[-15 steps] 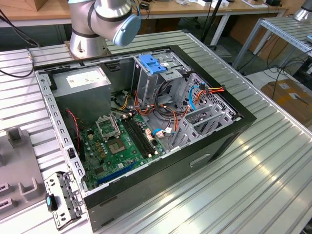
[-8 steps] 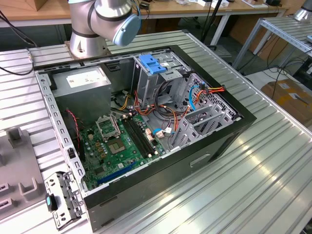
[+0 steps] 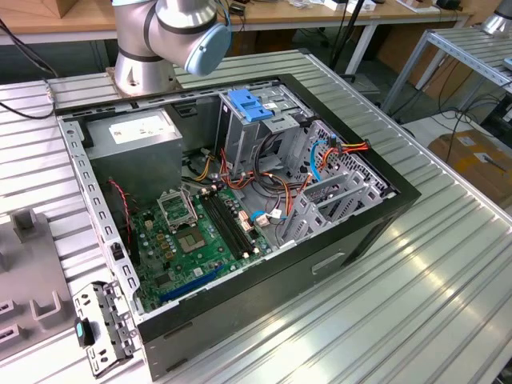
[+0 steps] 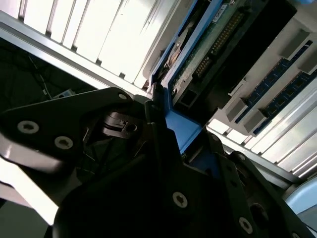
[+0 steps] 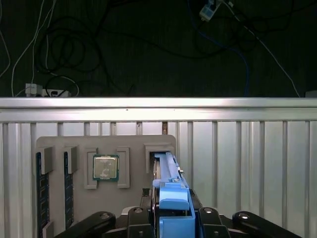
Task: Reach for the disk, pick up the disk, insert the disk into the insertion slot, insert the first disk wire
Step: 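Pick up the disk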
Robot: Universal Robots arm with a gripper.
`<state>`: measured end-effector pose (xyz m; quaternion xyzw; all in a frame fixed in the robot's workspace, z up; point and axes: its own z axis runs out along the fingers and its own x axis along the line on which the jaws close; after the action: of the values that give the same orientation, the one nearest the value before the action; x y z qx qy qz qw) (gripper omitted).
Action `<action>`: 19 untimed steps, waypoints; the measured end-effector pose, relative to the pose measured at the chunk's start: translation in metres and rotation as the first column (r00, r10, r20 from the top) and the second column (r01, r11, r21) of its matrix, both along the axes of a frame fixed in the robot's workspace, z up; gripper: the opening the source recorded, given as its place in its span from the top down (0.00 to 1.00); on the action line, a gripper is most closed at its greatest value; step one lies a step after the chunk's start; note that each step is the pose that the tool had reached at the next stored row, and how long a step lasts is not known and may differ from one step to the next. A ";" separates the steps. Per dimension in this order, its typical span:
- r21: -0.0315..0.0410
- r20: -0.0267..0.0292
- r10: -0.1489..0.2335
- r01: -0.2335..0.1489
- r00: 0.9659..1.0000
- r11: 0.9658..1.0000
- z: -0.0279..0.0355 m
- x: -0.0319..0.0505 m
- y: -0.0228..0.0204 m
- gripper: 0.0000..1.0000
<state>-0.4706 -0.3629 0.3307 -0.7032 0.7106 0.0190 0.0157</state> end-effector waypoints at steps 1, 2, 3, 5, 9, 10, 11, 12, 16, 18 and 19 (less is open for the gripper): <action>0.000 0.000 0.000 0.000 1.000 1.000 0.0036 0.0000 0.0000 0.63; 0.000 0.000 0.000 0.000 1.000 1.000 0.0069 0.0000 0.0000 0.63; 0.000 0.000 0.000 0.000 1.000 1.000 0.0098 0.0000 0.0000 0.63; -0.001 0.000 0.000 0.000 1.000 1.000 0.0144 0.0001 0.0000 0.63; -0.001 0.000 0.000 0.000 1.000 1.000 0.0179 0.0001 0.0000 0.63; -0.001 0.000 0.000 0.000 1.000 1.000 0.0191 0.0001 0.0000 0.63; -0.001 0.000 0.000 0.000 1.000 1.000 0.0193 0.0001 0.0000 0.63; -0.001 0.000 0.000 0.000 1.000 1.000 0.0194 0.0001 0.0000 0.63; -0.001 0.000 0.000 0.000 1.000 1.000 0.0202 0.0001 0.0000 0.63; -0.001 0.000 0.000 0.000 1.000 1.000 0.0206 0.0001 0.0000 0.63; -0.001 0.000 0.000 0.000 1.000 1.000 0.0206 0.0001 0.0000 0.63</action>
<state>-0.4705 -0.3629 0.3513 -0.7032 0.7106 0.0186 0.0154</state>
